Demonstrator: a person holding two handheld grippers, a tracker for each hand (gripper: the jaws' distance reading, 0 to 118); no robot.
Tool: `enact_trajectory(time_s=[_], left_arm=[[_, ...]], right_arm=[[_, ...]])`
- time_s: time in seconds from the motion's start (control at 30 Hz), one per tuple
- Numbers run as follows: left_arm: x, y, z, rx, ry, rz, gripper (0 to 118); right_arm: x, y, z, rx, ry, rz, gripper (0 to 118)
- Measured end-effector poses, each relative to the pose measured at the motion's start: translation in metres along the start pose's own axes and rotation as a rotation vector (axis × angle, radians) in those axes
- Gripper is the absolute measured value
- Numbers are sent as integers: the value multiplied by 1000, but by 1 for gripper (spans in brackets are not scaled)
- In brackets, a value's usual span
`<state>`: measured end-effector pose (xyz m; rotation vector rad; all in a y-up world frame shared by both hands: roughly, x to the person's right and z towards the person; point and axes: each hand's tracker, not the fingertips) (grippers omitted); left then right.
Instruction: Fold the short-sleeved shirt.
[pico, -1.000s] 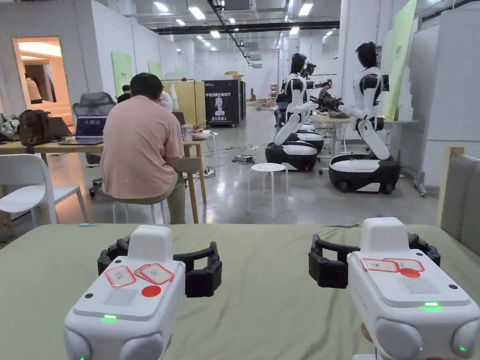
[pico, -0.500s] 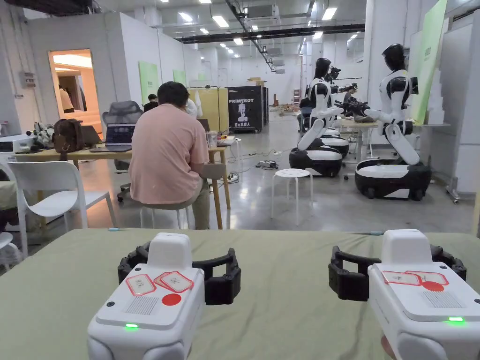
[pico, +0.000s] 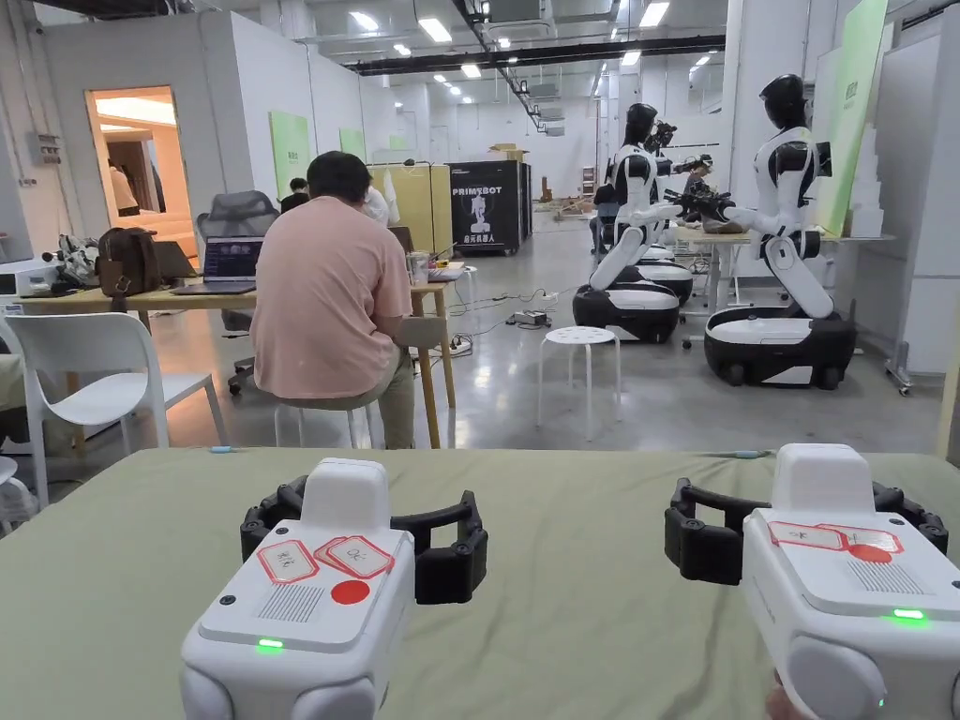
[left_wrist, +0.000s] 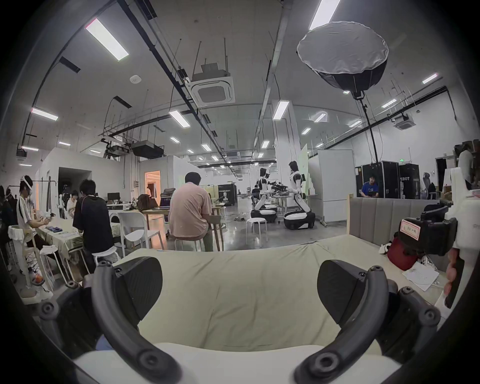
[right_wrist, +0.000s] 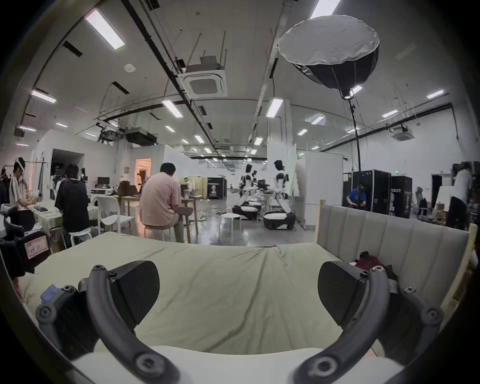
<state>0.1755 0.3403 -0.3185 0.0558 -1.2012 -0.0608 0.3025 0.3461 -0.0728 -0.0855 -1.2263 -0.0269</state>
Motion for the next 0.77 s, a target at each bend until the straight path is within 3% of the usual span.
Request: enact_trajectory(time_s=[0.3,0.63,0.77], left_arm=[[4,-2,0,0,-2,-6,118],[6,-4,0,-6,-3,-9,118],[5,-4,1,-5,-2,-6,118]], right_arm=[[2,1,2,-61,-2,-45,118],[7,2,0,-107,44,-40,118],[9,2,1,-86,14,-52,118]])
